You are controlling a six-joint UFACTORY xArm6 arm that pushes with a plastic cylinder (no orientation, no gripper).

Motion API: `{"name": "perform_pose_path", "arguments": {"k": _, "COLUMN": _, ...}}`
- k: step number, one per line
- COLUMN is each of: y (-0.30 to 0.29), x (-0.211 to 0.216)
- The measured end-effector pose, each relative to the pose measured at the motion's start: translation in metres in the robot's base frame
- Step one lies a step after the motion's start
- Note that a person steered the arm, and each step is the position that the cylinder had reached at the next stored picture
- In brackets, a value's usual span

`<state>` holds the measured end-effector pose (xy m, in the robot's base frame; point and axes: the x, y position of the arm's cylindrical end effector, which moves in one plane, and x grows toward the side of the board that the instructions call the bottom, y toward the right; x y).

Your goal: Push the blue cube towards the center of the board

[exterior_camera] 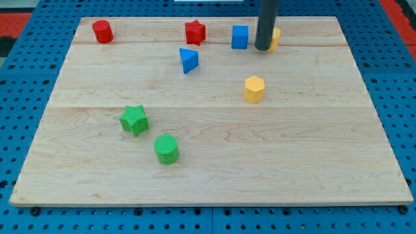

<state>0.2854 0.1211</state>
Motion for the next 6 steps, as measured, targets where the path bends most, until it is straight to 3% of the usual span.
{"name": "perform_pose_path", "arguments": {"k": 3, "y": 0.048, "x": -0.02}}
{"name": "perform_pose_path", "arguments": {"k": 4, "y": -0.001, "x": -0.005}}
{"name": "perform_pose_path", "arguments": {"k": 6, "y": -0.011, "x": -0.005}}
